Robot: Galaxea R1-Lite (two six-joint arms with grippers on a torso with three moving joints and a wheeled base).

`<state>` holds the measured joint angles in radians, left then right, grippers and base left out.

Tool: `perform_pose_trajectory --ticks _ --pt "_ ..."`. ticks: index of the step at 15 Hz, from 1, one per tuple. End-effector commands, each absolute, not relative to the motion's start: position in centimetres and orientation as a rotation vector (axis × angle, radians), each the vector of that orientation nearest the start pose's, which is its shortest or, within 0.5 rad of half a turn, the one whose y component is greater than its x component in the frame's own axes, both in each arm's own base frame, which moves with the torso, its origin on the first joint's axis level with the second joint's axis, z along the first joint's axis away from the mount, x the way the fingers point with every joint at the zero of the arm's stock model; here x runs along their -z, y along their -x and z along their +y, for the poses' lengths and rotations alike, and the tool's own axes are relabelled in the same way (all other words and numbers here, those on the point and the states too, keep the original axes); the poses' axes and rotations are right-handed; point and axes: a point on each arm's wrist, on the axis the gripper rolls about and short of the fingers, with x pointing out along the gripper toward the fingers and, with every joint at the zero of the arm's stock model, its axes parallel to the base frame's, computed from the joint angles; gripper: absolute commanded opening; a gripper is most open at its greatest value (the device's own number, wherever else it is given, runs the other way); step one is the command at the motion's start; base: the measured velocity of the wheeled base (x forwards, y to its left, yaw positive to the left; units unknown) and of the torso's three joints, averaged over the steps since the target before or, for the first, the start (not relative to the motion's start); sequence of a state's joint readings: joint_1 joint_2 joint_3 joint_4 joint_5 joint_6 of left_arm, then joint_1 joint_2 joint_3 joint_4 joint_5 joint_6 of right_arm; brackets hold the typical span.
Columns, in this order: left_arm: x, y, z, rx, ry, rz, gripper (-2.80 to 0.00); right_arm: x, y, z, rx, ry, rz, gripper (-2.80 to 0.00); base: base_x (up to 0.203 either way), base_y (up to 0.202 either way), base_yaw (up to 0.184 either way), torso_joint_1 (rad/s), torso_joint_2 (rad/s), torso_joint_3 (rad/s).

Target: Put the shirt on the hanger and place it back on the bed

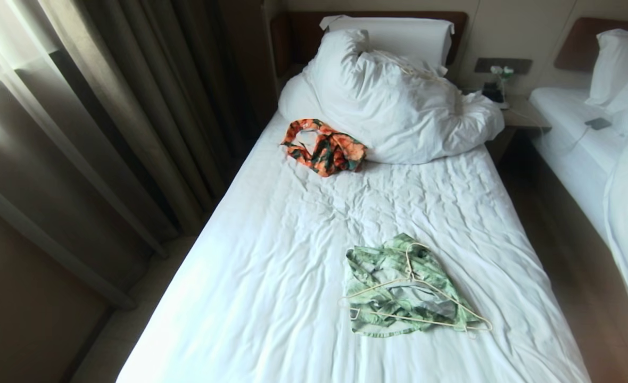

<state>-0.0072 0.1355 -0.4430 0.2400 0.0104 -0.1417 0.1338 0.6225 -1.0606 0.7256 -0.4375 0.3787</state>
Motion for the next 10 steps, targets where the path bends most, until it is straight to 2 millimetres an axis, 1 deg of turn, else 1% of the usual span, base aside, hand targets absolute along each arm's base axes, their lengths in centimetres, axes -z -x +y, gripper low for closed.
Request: perform_pose_trajectory --ticks 1,3,4,6,8,10 --pt "-16.3 5.3 0.1 0.003 0.143 -0.072 -2.80 -27.6 6.6 -0.8 0.421 -0.322 0.115 -2.80 0.000 0.000 0.000 0.000 0.00 0.000" --pt "-15.2 5.3 0.0 0.025 0.142 -0.068 -2.80 -25.9 8.9 0.6 0.399 -0.316 0.080 -2.80 0.000 0.000 0.000 0.000 0.00 0.000" --pt "-14.6 5.4 -0.1 0.054 0.141 -0.067 -2.80 -24.7 9.1 1.0 0.353 -0.303 0.101 -2.80 0.000 0.000 0.000 0.000 0.00 0.000" --pt "-14.0 5.1 -0.1 0.082 0.141 -0.044 -2.80 -24.1 8.5 0.6 0.295 -0.289 0.147 -2.80 0.000 0.000 0.000 0.000 0.00 0.000" --pt "-13.1 4.7 -0.2 0.098 0.142 -0.012 -2.80 -23.1 7.8 0.2 0.248 -0.279 0.190 -2.80 0.000 0.000 0.000 0.000 0.00 0.000" --pt "-12.1 4.2 -0.2 0.114 0.142 0.002 -2.80 -21.0 8.0 0.1 0.222 -0.254 0.174 -2.80 0.000 0.000 0.000 0.000 0.00 0.000"
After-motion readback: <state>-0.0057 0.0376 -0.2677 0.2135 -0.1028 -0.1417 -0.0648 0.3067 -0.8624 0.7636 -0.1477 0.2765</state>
